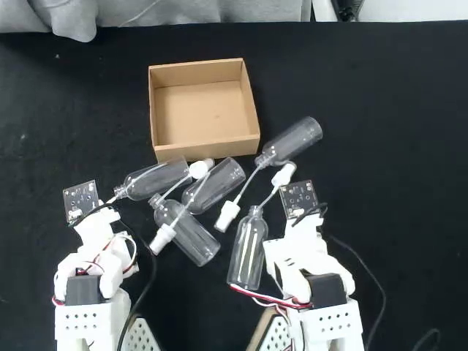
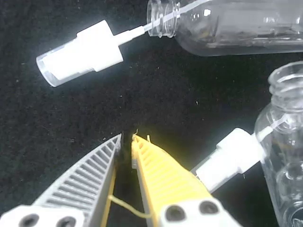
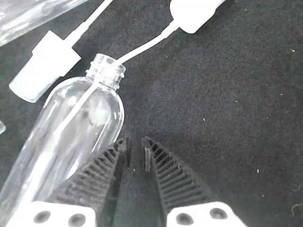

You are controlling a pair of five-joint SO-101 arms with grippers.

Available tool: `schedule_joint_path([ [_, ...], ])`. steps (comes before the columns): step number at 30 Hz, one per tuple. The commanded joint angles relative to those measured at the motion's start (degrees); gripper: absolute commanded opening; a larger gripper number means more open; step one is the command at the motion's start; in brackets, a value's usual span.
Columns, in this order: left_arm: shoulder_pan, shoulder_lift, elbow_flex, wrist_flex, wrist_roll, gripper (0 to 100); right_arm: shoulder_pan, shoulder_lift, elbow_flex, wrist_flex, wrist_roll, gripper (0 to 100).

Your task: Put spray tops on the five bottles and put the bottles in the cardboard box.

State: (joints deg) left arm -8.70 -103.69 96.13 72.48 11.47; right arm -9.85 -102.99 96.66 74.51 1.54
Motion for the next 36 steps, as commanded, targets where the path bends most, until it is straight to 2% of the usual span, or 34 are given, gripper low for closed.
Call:
schedule_joint_path([
  [1,0.22,-0.79,1.27,0.26,-0.18,3,0.88,-5.58,-0.22,0.35,0.35,1.2],
  [24,0.22,-0.79,1.27,0.26,-0.18,3,1.32,-5.58,-1.19,-0.18,0.35,1.2],
  [28,0.22,-0.79,1.27,0.26,-0.18,3,4.92,-5.67,-3.12,-0.97,0.7,1.3],
  [33,0.22,-0.79,1.27,0.26,-0.18,3,8.44,-5.67,-4.0,-7.65,17.85,1.2],
  [36,0.22,-0.79,1.27,0.26,-0.18,3,9.14,-5.58,-4.0,-10.29,19.6,1.5],
])
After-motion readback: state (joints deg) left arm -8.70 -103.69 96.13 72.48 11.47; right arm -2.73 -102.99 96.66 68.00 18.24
